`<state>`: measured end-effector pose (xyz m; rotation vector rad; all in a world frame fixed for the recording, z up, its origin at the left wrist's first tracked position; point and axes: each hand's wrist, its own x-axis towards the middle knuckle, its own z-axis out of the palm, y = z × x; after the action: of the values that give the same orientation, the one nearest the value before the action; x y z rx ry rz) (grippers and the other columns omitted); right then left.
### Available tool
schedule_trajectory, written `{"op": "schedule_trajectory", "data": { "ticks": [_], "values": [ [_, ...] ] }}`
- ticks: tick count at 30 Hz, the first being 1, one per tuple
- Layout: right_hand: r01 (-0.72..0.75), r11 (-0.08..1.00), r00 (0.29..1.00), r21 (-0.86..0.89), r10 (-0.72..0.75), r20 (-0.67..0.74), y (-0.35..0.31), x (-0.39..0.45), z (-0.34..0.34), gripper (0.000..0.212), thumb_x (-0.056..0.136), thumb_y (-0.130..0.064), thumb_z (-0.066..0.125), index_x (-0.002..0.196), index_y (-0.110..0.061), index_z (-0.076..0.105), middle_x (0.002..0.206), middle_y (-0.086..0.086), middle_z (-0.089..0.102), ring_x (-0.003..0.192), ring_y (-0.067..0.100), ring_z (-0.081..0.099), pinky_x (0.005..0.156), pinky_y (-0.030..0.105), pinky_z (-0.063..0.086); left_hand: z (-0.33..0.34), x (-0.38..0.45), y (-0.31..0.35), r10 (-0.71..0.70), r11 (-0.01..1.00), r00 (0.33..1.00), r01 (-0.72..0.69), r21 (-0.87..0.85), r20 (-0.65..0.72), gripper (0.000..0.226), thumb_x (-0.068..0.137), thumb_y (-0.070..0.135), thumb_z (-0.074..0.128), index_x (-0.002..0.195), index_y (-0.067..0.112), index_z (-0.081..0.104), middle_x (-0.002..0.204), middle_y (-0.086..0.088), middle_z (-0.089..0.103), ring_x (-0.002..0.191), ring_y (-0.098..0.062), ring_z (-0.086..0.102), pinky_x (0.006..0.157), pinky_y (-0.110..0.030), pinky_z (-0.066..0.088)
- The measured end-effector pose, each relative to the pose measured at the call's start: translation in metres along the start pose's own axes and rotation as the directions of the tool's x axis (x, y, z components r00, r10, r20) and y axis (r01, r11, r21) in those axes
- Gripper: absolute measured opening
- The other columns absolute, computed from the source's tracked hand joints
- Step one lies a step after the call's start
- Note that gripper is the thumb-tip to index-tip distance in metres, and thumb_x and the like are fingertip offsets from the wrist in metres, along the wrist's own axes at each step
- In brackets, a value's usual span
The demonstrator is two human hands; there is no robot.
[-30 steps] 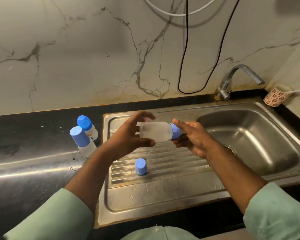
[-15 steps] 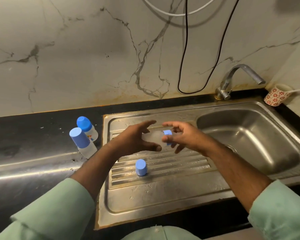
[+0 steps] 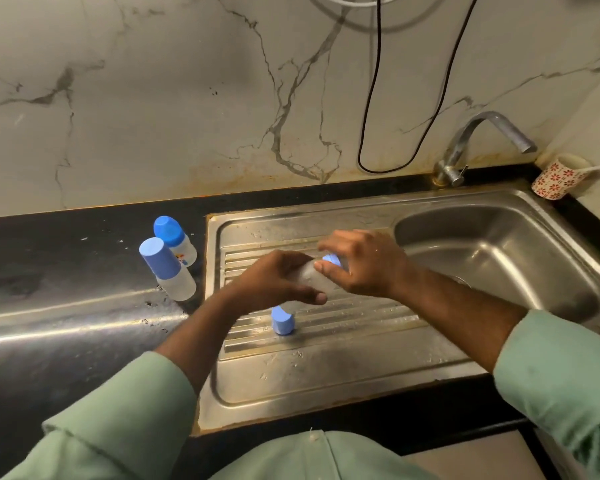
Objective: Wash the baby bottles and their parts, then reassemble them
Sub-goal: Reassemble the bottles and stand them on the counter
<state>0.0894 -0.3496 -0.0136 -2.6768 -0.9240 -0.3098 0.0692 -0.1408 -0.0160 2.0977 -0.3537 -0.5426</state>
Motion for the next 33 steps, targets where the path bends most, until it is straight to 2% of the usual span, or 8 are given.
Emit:
{"op": "schedule_trajectory", "data": {
  "ticks": [3,7,14,18,23,29,31,33],
  "values": [
    [0.213,0.967,0.964,-0.143,-0.232,-0.133,-0.005,0.001,0.010,0.042,0.095,-0.037,0.039,0.070,-0.014,0.063,0.059,0.004,0.059,0.048,0.018,0.051,0.044,0.023,0.036,-0.008,-0.004,-0.001,0.004,1.000,0.998,-0.003,-0.017,0.056,0.042,0.070,0.033,0.087,0.105,0.036,0.065,0.093,0.016,0.073,0.090,-0.011,0.068,0.083,-0.022,0.057],
    [-0.285,0.959,0.955,0.002,0.284,-0.080,-0.025,0.009,0.039,0.043,0.096,-0.036,0.040,0.058,-0.019,0.052,0.051,-0.003,0.049,0.046,0.017,0.049,0.043,0.017,0.020,0.012,-0.008,-0.016,0.138,0.947,0.978,-0.084,0.309,-0.156,0.066,0.080,0.021,0.084,0.139,0.015,0.055,0.129,-0.006,0.065,0.115,-0.025,0.059,0.101,-0.039,0.050],
    [-0.700,0.361,0.670,0.616,0.630,0.392,-0.015,0.025,0.049,0.052,0.090,-0.070,0.034,0.102,-0.029,0.063,0.089,0.002,0.068,0.058,0.012,0.060,0.043,0.022,0.047,0.001,-0.017,-0.056,0.029,0.993,0.828,0.038,0.108,-0.560,0.069,0.076,0.020,0.087,0.135,0.016,0.052,0.115,0.003,0.059,0.106,-0.020,0.057,0.089,-0.036,0.050],
    [-0.401,0.891,0.851,0.214,0.275,0.447,-0.030,-0.003,0.097,0.072,0.082,-0.053,0.066,0.144,-0.044,0.031,0.148,0.003,0.038,0.122,0.023,0.052,0.093,0.036,0.048,-0.010,-0.017,-0.073,-0.087,0.994,0.796,0.110,0.001,-0.599,0.067,0.079,0.024,0.085,0.134,0.018,0.047,0.112,0.002,0.057,0.104,-0.022,0.059,0.088,-0.039,0.054],
    [-0.175,0.971,0.816,0.166,0.048,0.577,-0.046,0.005,0.105,0.043,0.083,-0.020,0.069,0.125,-0.024,0.059,0.126,0.008,0.054,0.108,0.026,0.061,0.083,0.033,0.050,-0.003,-0.013,-0.082,-0.133,0.991,0.776,0.123,-0.059,-0.617,0.068,0.079,0.026,0.084,0.135,0.018,0.045,0.112,0.003,0.056,0.100,-0.020,0.058,0.083,-0.032,0.050],
    [-0.501,-0.202,0.852,0.842,0.055,0.520,0.037,0.015,-0.009,0.043,0.091,-0.016,0.063,0.133,-0.013,0.054,0.120,0.011,0.062,0.098,0.022,0.067,0.077,0.030,0.058,0.000,-0.016,-0.087,-0.107,0.992,0.815,0.046,-0.121,-0.570,0.066,0.078,0.023,0.086,0.132,0.022,0.049,0.116,0.006,0.057,0.103,-0.016,0.057,0.078,-0.014,0.045],
    [-0.644,0.568,0.746,0.513,0.319,0.585,0.030,0.018,-0.012,0.037,0.088,-0.023,0.067,0.124,-0.019,0.059,0.115,0.005,0.062,0.096,0.016,0.062,0.078,0.031,0.054,0.005,-0.016,-0.085,-0.074,0.995,0.840,0.027,-0.095,-0.537,0.067,0.075,0.022,0.088,0.133,0.020,0.053,0.115,0.006,0.057,0.104,-0.016,0.057,0.076,-0.012,0.043],
    [-0.507,0.836,0.842,0.210,0.428,0.328,0.019,0.027,-0.007,0.035,0.083,-0.026,0.073,0.116,-0.028,0.063,0.113,-0.002,0.061,0.095,0.014,0.060,0.079,0.029,0.051,0.009,-0.014,-0.082,-0.058,0.997,0.854,0.022,-0.076,-0.516,0.068,0.073,0.022,0.089,0.133,0.018,0.056,0.112,0.006,0.058,0.104,-0.018,0.057,0.081,-0.019,0.045]
  ]
}}
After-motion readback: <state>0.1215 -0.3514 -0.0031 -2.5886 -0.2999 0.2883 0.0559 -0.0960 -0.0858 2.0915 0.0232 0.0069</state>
